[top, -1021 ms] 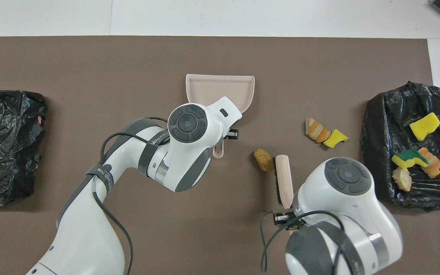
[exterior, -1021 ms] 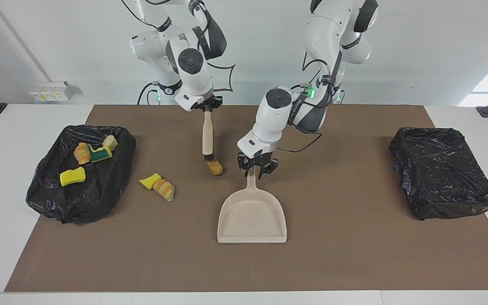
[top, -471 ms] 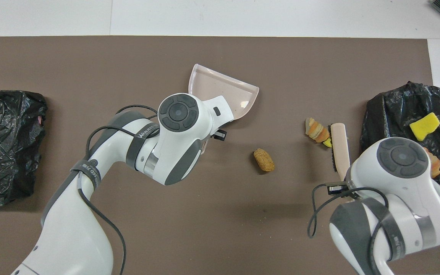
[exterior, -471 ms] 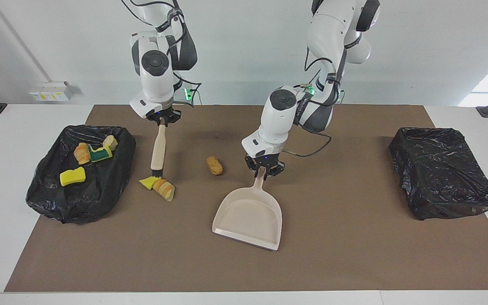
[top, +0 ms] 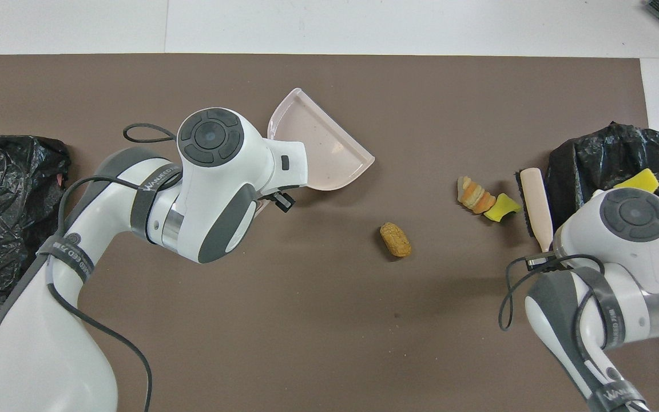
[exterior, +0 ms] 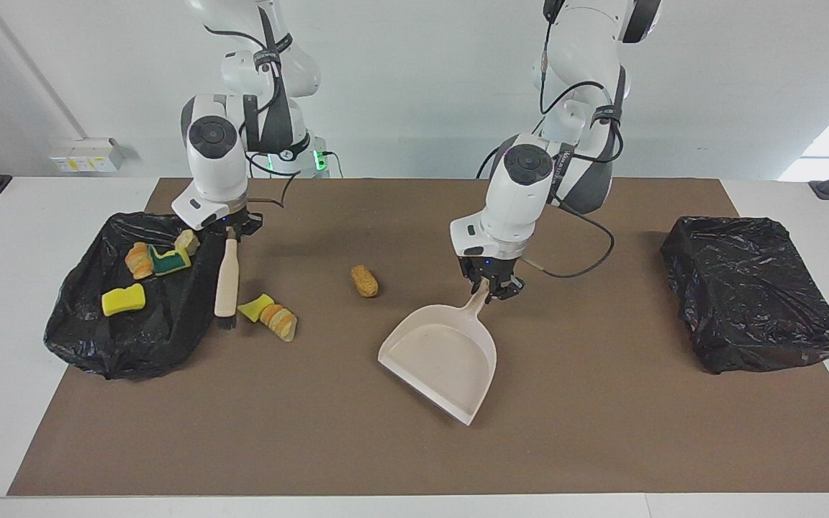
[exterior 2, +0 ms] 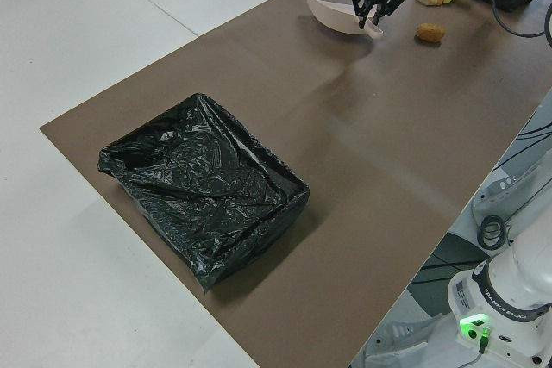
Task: Sweep and dump trash in bin
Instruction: 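Lower the dustpan with the left gripper while the right gripper carries the brush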
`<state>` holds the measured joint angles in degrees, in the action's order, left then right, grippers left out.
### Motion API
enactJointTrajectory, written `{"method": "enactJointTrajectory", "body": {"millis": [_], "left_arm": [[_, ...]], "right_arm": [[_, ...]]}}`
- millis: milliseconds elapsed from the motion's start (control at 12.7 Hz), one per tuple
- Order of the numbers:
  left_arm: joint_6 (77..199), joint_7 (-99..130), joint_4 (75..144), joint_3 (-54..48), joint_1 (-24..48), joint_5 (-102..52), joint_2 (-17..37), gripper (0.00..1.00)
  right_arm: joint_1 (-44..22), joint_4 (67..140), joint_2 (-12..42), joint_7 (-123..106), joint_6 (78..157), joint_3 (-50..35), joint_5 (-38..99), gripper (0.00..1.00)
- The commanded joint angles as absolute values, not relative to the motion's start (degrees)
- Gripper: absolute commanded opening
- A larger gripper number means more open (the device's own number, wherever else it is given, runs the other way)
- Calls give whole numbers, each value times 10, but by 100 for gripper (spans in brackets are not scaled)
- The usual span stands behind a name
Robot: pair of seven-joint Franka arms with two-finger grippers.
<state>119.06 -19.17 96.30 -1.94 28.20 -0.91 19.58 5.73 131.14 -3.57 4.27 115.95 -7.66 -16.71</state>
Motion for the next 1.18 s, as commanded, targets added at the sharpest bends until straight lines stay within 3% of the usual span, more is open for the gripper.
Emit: {"method": "enactJointTrajectory", "body": {"millis": [0, 550, 864, 1099], "left_arm": [[1170, -342, 965, -22, 269, 19, 181, 0], [1084, -509, 994, -29, 285, 17, 149, 0], [1135, -505, 1096, -29, 297, -29, 100, 0], [1146, -490, 1100, -29, 297, -69, 105, 0]], "right_arm": [[64, 1311, -15, 40, 1184, -87, -189, 0], [-31, 1307, 16, 76, 1194, -90, -106, 0], [-73, 1297, 28, 80, 1197, -90, -11, 0], [-95, 1296, 32, 82, 1202, -90, 32, 0]]}}
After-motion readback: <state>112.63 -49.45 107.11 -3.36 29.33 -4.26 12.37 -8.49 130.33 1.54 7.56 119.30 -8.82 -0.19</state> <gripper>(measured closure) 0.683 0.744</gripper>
